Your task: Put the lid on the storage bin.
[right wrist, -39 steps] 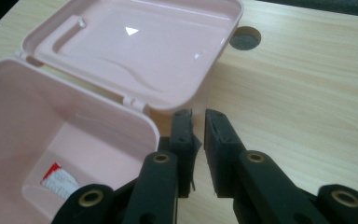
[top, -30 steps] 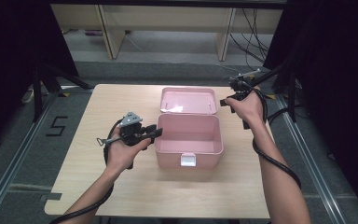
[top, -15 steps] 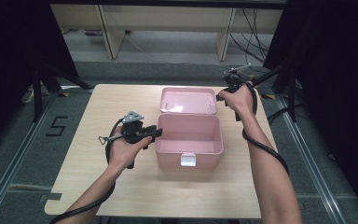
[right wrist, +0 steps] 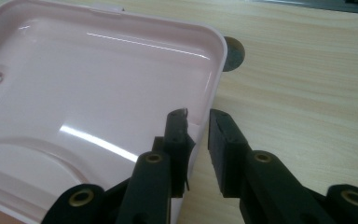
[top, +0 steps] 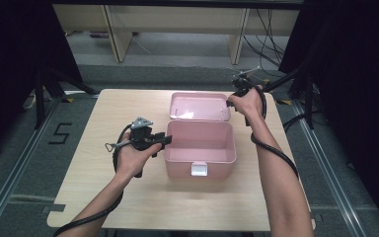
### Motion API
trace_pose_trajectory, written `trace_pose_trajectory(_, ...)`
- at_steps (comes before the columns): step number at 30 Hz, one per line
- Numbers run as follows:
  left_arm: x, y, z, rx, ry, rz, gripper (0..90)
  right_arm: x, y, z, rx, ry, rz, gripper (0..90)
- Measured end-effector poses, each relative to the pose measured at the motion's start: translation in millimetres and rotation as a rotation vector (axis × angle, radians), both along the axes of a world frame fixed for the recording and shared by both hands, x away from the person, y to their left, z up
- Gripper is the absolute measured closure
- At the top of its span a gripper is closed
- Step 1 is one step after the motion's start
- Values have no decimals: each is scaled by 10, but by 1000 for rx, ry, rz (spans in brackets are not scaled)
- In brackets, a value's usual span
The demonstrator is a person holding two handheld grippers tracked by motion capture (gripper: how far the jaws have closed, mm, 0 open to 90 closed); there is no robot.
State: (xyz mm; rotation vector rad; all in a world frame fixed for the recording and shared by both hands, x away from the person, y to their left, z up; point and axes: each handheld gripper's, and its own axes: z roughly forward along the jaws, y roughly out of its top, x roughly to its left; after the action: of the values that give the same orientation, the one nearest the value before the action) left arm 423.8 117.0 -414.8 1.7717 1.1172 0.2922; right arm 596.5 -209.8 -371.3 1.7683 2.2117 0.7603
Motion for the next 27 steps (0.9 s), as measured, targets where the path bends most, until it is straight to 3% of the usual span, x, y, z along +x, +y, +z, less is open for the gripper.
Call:
trace_pose_trajectory(8,32,2,-29,15,17,1,633,13,24,-27,21,12,-35,774)
trace_pose_trajectory(11,33,-2,-28,2,14,0,633,22,14,-29,7,0,-5,773)
trace_pose_trajectory(16,-18,4,7,-12,-83,14,663,17,40,-35,13,-5,-13,776)
trace_pose_trajectory(18,-53,8,28,-1,-158,-12,729,19,37,-46,3,-7,-24,777)
trace_pose_trajectory(19,-73,7,32,17,-176,-15,772,19,36,-47,0,-4,-29,777)
trace_pose_trajectory(22,-109,14,16,20,-186,-35,853,32,24,-60,4,-6,-31,778)
trace_pose_trajectory(27,-151,4,-51,21,-175,-62,895,60,17,-104,-5,7,-35,778)
